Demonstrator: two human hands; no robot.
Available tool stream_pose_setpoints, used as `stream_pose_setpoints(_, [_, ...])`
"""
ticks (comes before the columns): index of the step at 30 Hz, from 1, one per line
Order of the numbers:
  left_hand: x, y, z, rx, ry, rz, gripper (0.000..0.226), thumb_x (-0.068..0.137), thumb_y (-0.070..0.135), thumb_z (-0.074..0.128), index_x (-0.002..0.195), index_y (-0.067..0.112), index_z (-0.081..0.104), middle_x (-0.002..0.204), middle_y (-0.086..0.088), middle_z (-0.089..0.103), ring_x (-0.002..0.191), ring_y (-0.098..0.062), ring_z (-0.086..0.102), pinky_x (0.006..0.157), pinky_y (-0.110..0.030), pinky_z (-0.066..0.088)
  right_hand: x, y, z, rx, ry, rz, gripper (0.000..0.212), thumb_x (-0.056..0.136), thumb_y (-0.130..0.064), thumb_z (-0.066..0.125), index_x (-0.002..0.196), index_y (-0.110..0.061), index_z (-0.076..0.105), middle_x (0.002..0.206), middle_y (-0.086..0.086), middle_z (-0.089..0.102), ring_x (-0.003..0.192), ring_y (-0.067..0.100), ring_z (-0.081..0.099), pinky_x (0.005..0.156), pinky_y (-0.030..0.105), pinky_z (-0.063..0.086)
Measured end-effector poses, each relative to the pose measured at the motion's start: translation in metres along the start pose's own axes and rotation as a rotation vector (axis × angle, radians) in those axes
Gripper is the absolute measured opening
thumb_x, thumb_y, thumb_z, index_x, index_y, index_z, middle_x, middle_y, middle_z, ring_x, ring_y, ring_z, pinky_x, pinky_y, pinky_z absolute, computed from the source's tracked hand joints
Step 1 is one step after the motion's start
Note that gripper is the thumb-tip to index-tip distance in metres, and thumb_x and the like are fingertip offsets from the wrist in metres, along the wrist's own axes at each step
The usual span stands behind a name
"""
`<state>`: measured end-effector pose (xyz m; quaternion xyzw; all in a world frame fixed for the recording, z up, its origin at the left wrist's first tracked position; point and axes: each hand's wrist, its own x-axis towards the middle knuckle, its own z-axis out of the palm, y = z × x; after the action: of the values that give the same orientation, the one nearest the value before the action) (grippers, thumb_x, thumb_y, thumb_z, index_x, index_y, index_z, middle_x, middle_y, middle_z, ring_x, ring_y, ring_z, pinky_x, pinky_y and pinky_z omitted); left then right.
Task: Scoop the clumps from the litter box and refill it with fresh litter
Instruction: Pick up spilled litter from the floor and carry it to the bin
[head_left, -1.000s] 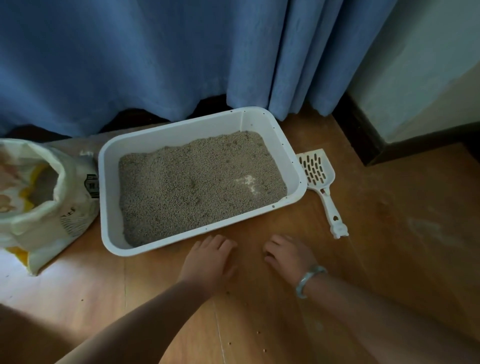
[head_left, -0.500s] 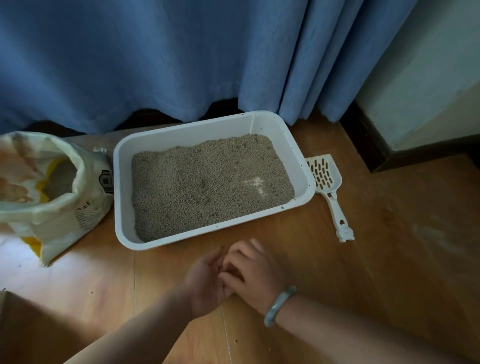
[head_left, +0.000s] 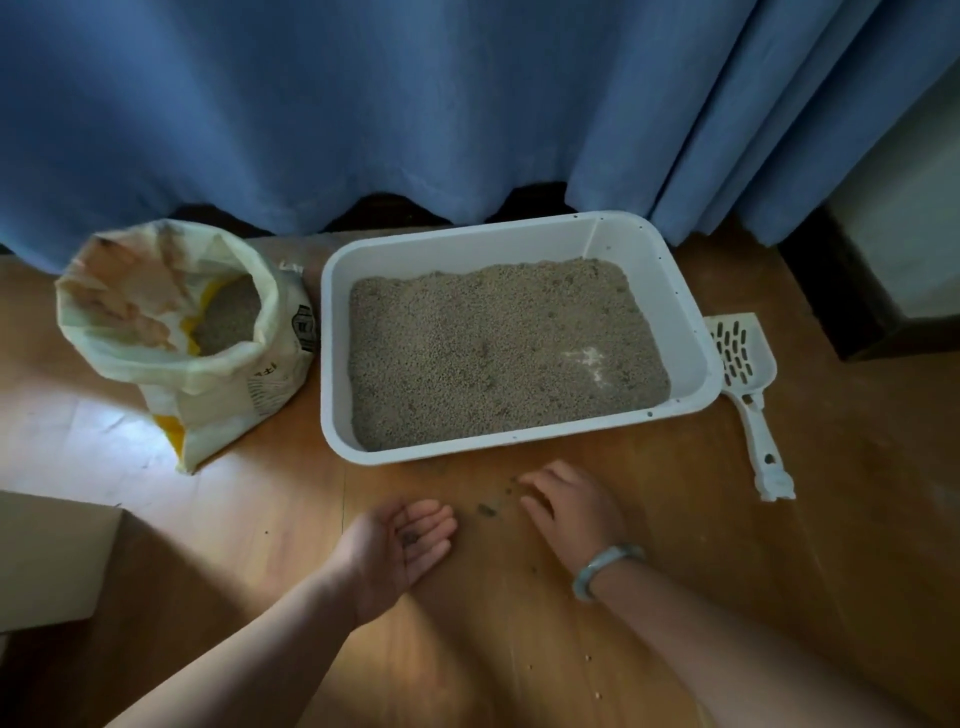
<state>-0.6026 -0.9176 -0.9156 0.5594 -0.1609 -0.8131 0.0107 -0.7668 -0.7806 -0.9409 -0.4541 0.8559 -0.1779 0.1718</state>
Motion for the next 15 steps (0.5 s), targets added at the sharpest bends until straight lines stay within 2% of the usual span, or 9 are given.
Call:
stream_pose_setpoints(3, [0.004, 0.002, -0.005, -0.008, -0.012, 0.001, 0.04, 0.099, 0.03, 0.033, 0.103, 0.002, 0.062, 0.095, -0.014, 0.073, 0.078, -0.022, 0.072, 0.067, -0.032, 0.058, 0.015, -0.008, 0.008, -0.067, 0.022, -0.066, 0.025, 0.08, -0.019, 0.069, 0.105, -0.02, 0.07, 0.099, 0.001, 0.065, 0.089, 0.027, 0.061, 0.073, 0.036, 0.052])
stream_pose_setpoints(6, [0.007, 0.004, -0.006, -0.008, -0.022, -0.001, 0.042, 0.1, 0.031, 0.032, 0.107, 0.002, 0.062, 0.102, -0.014, 0.072, 0.083, -0.021, 0.072, 0.069, -0.031, 0.059, 0.025, -0.012, 0.012, -0.11, -0.039, -0.067, 0.028, 0.081, -0.018, 0.066, 0.109, -0.02, 0.068, 0.108, 0.002, 0.065, 0.096, 0.028, 0.058, 0.079, 0.037, 0.05])
stream_pose_setpoints(10, [0.009, 0.007, -0.007, -0.019, -0.016, 0.011, 0.042, 0.1, 0.031, 0.032, 0.105, 0.002, 0.062, 0.1, -0.014, 0.072, 0.084, -0.021, 0.071, 0.069, -0.031, 0.059, 0.021, -0.007, 0.019, -0.135, -0.01, -0.132, 0.025, 0.062, -0.01, 0.081, 0.085, -0.019, 0.074, 0.082, 0.001, 0.067, 0.072, 0.027, 0.063, 0.057, 0.032, 0.055])
stream_pose_setpoints(15, [0.012, 0.008, -0.011, -0.022, 0.003, 0.009, 0.043, 0.1, 0.032, 0.032, 0.106, 0.002, 0.062, 0.098, -0.014, 0.073, 0.087, -0.021, 0.07, 0.079, -0.034, 0.054, 0.016, -0.007, 0.02, -0.2, -0.012, -0.221, 0.028, 0.052, -0.012, 0.087, 0.074, -0.022, 0.071, 0.072, -0.004, 0.063, 0.064, 0.018, 0.06, 0.049, 0.023, 0.05])
